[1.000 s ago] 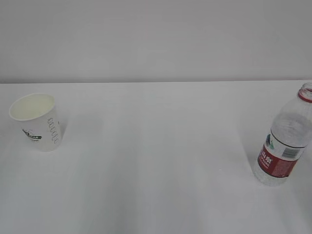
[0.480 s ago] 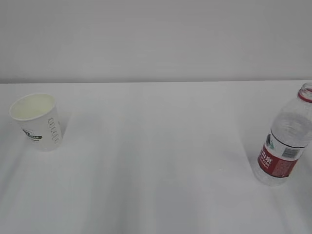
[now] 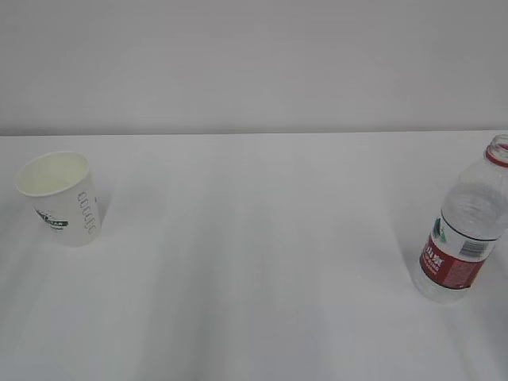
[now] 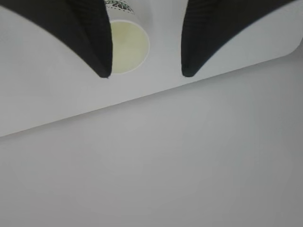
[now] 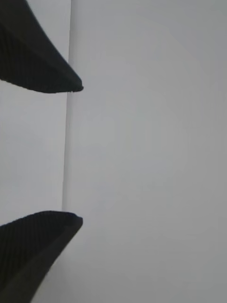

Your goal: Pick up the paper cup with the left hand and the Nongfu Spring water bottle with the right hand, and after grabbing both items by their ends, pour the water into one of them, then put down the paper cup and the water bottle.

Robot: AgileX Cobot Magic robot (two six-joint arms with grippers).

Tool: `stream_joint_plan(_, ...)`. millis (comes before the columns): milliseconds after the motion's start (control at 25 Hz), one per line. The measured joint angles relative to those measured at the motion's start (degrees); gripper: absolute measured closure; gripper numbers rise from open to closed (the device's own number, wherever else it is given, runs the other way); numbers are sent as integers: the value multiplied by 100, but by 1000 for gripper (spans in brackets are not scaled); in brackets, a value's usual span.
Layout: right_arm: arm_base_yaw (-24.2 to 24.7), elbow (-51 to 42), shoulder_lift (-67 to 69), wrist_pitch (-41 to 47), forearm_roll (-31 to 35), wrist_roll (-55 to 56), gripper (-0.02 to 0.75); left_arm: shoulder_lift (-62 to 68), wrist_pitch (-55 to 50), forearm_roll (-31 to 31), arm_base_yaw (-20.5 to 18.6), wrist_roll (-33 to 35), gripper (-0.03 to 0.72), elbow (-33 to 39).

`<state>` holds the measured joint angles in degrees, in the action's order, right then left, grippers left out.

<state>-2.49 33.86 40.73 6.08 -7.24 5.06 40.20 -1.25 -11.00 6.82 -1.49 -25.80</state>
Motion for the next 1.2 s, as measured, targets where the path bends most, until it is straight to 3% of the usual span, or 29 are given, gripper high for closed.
stream_joint_plan(400,0,-569,0,-1103,-487,0,150,0,979,-8,0,0,323,989)
stream_joint_plan(760,0,-1079,0,-1661,-697,0,150,822,1769,211,0,0,211,1005)
stream_joint_plan(1200,0,-1119,579,-2232,-782,0,151,2468,3159,620,0,0,202,1005)
